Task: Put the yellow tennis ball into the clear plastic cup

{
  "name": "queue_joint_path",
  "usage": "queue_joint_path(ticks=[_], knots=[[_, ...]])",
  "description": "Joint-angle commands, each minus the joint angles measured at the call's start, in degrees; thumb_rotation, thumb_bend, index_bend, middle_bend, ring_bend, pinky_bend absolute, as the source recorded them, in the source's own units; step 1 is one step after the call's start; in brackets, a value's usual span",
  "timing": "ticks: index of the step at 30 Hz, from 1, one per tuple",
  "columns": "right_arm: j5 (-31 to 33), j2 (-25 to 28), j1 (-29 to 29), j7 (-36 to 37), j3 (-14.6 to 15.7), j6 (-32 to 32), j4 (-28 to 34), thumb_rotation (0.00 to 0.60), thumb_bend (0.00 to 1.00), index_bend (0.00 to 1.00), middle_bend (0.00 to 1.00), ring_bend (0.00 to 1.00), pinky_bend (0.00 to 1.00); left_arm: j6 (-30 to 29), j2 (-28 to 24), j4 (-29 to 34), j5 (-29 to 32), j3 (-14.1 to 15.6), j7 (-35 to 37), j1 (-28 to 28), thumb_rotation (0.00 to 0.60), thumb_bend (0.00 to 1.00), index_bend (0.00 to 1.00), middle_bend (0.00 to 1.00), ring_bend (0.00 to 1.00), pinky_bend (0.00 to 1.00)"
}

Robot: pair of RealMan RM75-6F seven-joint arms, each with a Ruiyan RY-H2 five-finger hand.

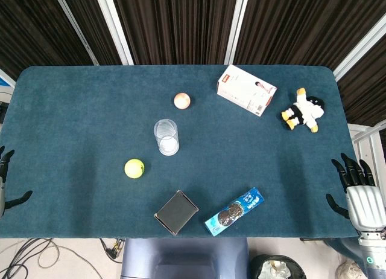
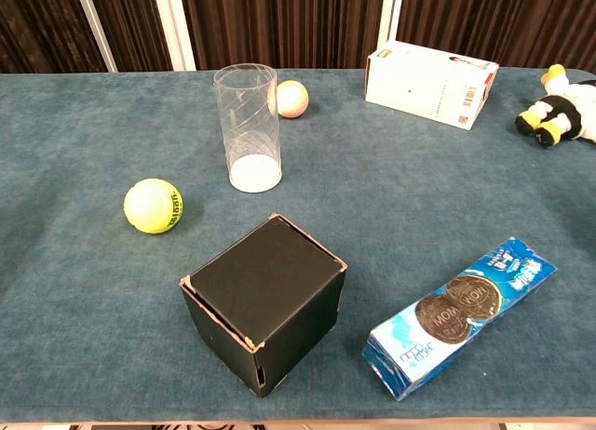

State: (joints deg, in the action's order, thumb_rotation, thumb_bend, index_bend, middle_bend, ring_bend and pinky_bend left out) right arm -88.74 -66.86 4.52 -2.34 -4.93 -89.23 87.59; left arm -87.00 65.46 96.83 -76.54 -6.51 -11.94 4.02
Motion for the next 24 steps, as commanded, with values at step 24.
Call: queue_joint_path(ticks=[24], knots=[[0.02,0.16,-0.21,0.3,-0.1,-0.46,0.05,0.6,0.35,0.13,0.04,0.1,0.01,0.68,-0.24,0.17,-0.12,0.24,0.7,0.17,0.6,0.06,0.1,0.0,0.0,0.0]])
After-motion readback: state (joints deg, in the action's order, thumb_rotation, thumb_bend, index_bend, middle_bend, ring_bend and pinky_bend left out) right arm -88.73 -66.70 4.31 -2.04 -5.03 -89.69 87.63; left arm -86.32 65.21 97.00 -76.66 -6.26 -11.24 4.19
